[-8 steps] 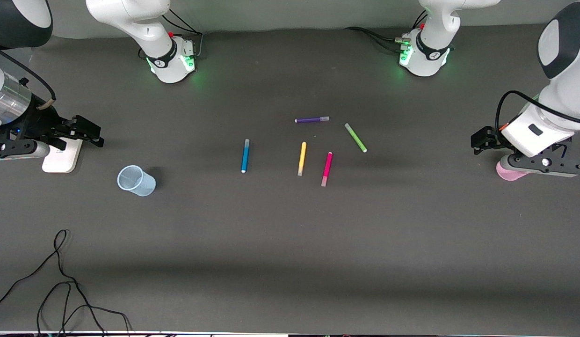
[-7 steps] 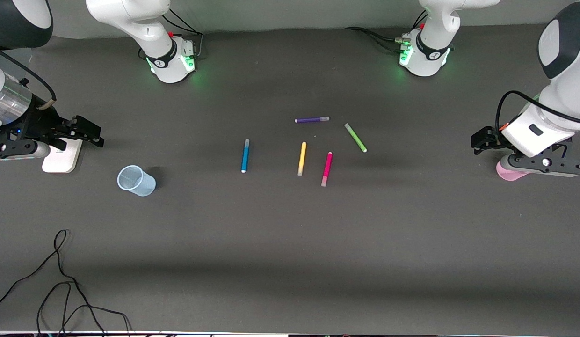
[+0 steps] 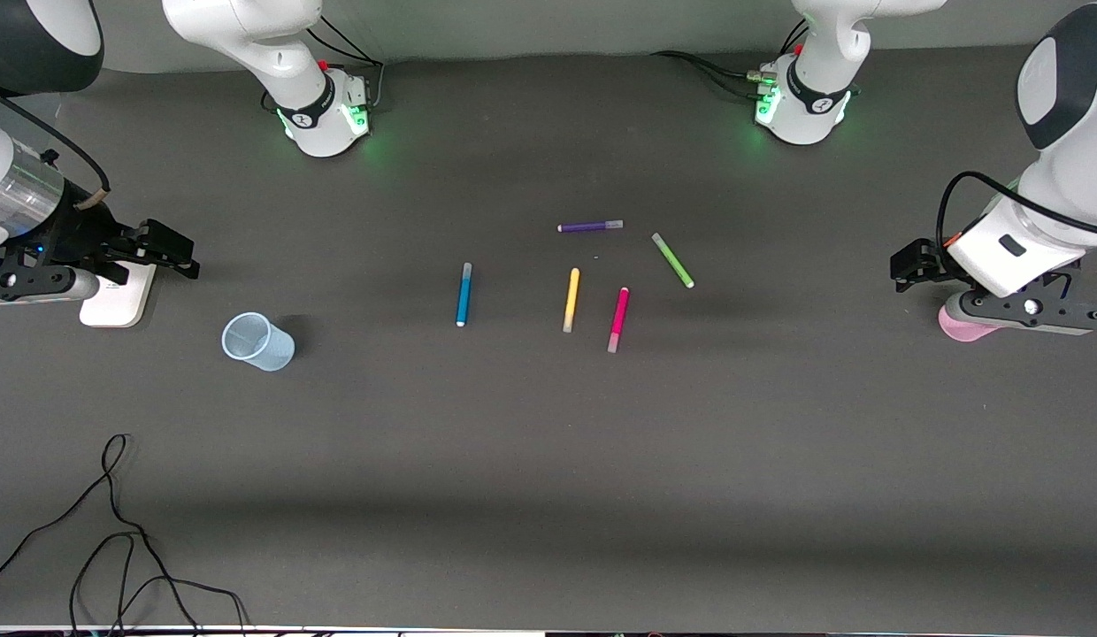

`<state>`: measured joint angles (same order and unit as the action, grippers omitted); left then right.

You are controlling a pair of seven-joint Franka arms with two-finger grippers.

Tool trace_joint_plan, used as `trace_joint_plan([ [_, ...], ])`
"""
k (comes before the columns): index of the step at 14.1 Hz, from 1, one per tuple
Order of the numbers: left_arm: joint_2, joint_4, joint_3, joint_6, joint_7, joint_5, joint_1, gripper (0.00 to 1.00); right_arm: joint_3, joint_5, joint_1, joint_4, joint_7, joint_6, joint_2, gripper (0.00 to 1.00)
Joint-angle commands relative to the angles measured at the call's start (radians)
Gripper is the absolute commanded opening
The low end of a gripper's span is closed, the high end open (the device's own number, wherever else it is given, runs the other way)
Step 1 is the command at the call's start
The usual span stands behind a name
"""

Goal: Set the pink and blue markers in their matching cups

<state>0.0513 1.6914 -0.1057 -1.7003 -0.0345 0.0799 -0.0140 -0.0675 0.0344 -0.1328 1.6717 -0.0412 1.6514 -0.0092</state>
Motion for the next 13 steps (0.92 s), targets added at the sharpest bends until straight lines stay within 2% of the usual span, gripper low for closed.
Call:
trace_joint_plan([
  [1, -0.025, 0.025, -0.006, -0.016, 0.005, -0.037, 0.006, 1.00, 0.029, 0.016, 0.006, -0.010, -0.029, -0.010, 0.035, 1.00],
  [3, -0.025, 0.025, -0.009, -0.018, 0.019, -0.042, -0.006, 1.00, 0.049, 0.016, 0.006, -0.010, -0.052, -0.012, 0.060, 1.00],
  [5, -0.024, 0.025, -0.009, -0.021, 0.114, -0.042, -0.056, 1.00, 0.080, 0.027, 0.006, -0.010, -0.058, -0.013, 0.086, 1.00],
  [8, -0.010, 0.025, -0.009, -0.036, 0.290, -0.034, -0.165, 1.00, 0.094, 0.137, 0.006, -0.006, -0.101, -0.013, 0.139, 1.00],
  [13, 0.065, 0.025, -0.009, -0.131, 0.614, -0.029, -0.355, 0.99, 0.146, 0.183, 0.001, 0.000, -0.129, -0.013, 0.253, 1.00],
])
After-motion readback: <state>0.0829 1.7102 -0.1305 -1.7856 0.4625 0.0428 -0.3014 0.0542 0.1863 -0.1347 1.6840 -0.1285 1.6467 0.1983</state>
